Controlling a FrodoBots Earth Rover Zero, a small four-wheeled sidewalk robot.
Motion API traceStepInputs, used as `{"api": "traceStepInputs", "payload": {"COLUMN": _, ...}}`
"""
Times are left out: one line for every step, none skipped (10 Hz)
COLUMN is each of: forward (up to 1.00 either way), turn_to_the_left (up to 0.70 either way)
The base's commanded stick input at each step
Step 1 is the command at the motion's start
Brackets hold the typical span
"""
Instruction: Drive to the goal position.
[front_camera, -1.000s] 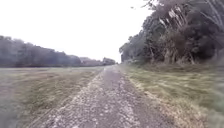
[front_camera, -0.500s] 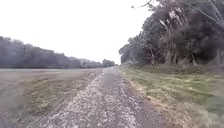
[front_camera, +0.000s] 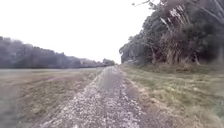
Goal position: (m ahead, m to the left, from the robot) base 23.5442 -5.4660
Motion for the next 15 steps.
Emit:
{"api": "traceStepInputs", "payload": {"forward": 0.45, "turn_to_the_left": 0.00}}
{"api": "traceStepInputs", "payload": {"forward": 0.45, "turn_to_the_left": 0.00}}
{"api": "traceStepInputs", "payload": {"forward": 0.45, "turn_to_the_left": 0.00}}
{"api": "traceStepInputs", "payload": {"forward": 0.45, "turn_to_the_left": 0.00}}
{"api": "traceStepInputs", "payload": {"forward": 0.45, "turn_to_the_left": 0.00}}
{"api": "traceStepInputs", "payload": {"forward": 0.45, "turn_to_the_left": 0.00}}
{"api": "traceStepInputs", "payload": {"forward": 0.45, "turn_to_the_left": 0.00}}
{"api": "traceStepInputs", "payload": {"forward": 0.45, "turn_to_the_left": 0.00}}
{"api": "traceStepInputs", "payload": {"forward": 0.45, "turn_to_the_left": 0.00}}
{"api": "traceStepInputs", "payload": {"forward": 0.45, "turn_to_the_left": 0.00}}
{"api": "traceStepInputs", "payload": {"forward": 0.45, "turn_to_the_left": 0.00}}
{"api": "traceStepInputs", "payload": {"forward": 0.45, "turn_to_the_left": 0.00}}
{"api": "traceStepInputs", "payload": {"forward": 0.45, "turn_to_the_left": 0.00}}
{"api": "traceStepInputs", "payload": {"forward": 0.45, "turn_to_the_left": 0.00}}
{"api": "traceStepInputs", "payload": {"forward": 0.45, "turn_to_the_left": 0.00}}
